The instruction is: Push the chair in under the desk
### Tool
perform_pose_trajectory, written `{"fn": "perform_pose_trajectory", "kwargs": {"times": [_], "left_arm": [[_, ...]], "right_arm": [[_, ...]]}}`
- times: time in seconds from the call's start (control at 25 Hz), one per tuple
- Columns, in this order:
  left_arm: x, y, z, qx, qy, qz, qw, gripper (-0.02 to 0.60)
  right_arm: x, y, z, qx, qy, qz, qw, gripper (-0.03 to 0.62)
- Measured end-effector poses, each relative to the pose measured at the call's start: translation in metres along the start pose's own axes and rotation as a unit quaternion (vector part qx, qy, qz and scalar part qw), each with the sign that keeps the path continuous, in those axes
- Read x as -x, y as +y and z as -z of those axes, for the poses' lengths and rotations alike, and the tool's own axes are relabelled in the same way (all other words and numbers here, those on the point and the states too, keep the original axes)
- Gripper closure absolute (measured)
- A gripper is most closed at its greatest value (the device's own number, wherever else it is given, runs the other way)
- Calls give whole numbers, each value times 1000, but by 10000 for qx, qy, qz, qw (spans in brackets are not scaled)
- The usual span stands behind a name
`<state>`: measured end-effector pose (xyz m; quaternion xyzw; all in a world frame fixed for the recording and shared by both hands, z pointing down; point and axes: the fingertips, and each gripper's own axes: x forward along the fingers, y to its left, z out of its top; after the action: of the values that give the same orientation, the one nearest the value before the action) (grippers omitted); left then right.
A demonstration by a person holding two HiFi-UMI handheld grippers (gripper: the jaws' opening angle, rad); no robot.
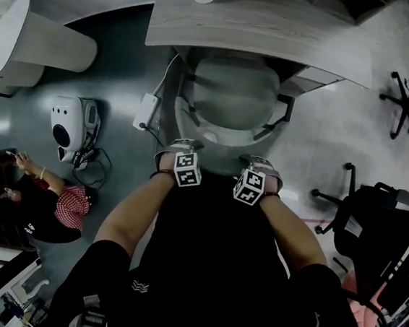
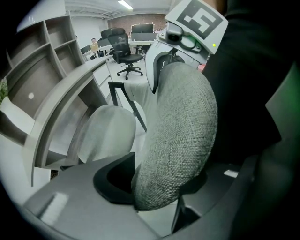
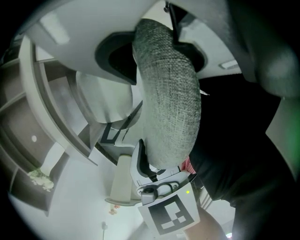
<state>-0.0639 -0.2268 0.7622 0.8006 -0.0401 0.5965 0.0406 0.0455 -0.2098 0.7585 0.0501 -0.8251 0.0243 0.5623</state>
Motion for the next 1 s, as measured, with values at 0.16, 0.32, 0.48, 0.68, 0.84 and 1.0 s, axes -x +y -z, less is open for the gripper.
{"fn": "perform_pose_trajectory", "kwargs": {"times": [0.16,0.32,0.48,0.68,0.84,1.0], "left_arm": [[-1,24,-2,-34,-41,-16,10000,365],[-2,47,-5,-56,-106,27,9999,365],[-1,76,-5,-60,-76,2,10000,365],[-1,106,-4,-144,-81,59,9998,367],[-2,130,-5,-160,-98,33,9998,365],[-2,151,-6,-177,-103,43,9998,365]], "right_arm": [[-4,-24,-2,-18,46,-3,10000,414],[-4,-48,-5,-27,109,-8,9999,414],[-7,-75,-10,-68,137,-19,9999,416],[-11,-101,-17,-128,179,-74,9997,418],[-14,-125,-20,-126,199,-57,9997,419],[-17,-144,-23,-152,215,-56,9996,419]]}}
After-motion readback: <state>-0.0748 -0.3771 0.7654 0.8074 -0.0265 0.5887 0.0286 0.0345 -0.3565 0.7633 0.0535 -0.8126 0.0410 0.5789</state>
